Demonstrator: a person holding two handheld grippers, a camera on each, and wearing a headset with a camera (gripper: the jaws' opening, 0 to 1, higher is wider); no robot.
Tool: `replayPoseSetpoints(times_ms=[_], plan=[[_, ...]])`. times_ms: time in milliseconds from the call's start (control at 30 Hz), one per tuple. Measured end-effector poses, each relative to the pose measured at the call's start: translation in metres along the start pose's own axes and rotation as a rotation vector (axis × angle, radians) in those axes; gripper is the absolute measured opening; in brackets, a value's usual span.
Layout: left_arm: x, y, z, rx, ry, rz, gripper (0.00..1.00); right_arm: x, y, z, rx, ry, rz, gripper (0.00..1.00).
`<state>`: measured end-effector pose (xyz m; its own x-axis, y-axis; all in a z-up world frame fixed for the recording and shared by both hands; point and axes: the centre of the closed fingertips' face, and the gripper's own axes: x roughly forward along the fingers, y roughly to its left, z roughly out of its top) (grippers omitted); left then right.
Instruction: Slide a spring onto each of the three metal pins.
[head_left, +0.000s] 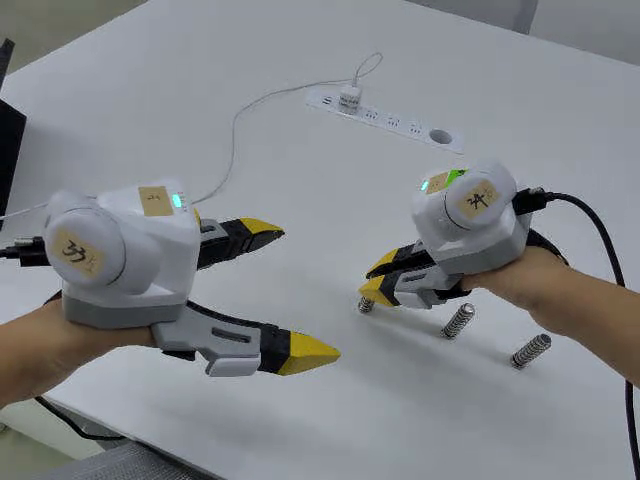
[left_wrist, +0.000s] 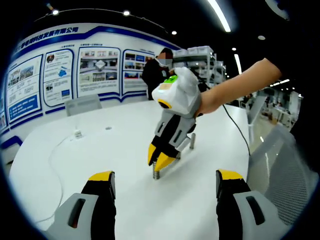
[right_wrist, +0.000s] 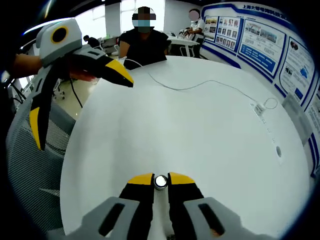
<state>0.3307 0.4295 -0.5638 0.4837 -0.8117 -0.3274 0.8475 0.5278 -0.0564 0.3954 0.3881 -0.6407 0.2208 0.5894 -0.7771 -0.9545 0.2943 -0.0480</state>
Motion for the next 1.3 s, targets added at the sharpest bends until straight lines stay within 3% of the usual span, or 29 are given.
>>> replayPoseSetpoints(times_ms=[833,1300], plan=[[-0.001,-0.004,-0.003,0.002,0.013,-0.007,0.84,0.0,-0.004,-0.004,-0.005,0.023,-0.03,0.13],[0.0,-0.009,0.004,0.011,0.017,-0.012,0.85,-0.027,-0.007,0.006,0.07,-0.095,-0.053,0.22]])
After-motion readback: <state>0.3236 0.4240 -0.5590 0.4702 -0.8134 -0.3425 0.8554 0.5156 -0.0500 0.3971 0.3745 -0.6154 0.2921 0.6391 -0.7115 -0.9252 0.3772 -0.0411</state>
